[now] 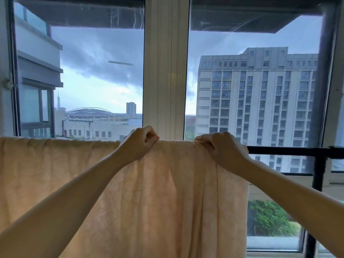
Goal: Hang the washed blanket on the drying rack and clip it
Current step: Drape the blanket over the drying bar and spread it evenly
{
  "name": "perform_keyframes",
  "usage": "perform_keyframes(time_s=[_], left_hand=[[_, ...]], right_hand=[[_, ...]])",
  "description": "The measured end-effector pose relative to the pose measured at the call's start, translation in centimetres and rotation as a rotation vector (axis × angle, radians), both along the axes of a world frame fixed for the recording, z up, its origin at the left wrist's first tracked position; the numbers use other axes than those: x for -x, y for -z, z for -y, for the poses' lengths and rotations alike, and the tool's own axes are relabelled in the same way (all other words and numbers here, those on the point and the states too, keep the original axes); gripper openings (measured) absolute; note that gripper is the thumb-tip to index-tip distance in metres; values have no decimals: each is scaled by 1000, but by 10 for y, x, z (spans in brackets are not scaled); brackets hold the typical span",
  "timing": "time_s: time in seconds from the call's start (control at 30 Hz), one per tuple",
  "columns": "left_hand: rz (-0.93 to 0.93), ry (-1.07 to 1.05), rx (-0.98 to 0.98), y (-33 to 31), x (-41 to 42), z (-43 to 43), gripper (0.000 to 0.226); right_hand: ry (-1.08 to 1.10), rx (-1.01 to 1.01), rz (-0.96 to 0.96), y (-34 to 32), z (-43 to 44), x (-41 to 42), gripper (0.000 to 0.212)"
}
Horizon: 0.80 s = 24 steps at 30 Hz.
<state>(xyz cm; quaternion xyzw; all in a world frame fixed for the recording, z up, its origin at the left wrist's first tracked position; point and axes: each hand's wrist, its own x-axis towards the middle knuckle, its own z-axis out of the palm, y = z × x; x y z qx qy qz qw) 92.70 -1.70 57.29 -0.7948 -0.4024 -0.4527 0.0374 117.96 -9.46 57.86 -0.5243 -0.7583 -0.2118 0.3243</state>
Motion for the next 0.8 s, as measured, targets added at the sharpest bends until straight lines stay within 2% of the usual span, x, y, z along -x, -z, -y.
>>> perform_keyframes(time_s=[0.17,0.33,0.5,0.63,0.8], left_hand=[[-2,-23,-8,1,4,-5,12],[-5,-24,2,0,2,-9,10],[-20,-17,-37,-5,-3,-2,7],[-91,75,-50,-7,-18,15,5],[-82,128,-29,0,-31,16,13]], right_hand=[[160,-44,-103,6,2,-24,29],[111,-123,-197,16,-8,-51,28],[158,-108,-177,16,-2,-54,27],[69,-119,-225,13,-5,-43,21],[37,-80,-78,12,-8,-20,16]])
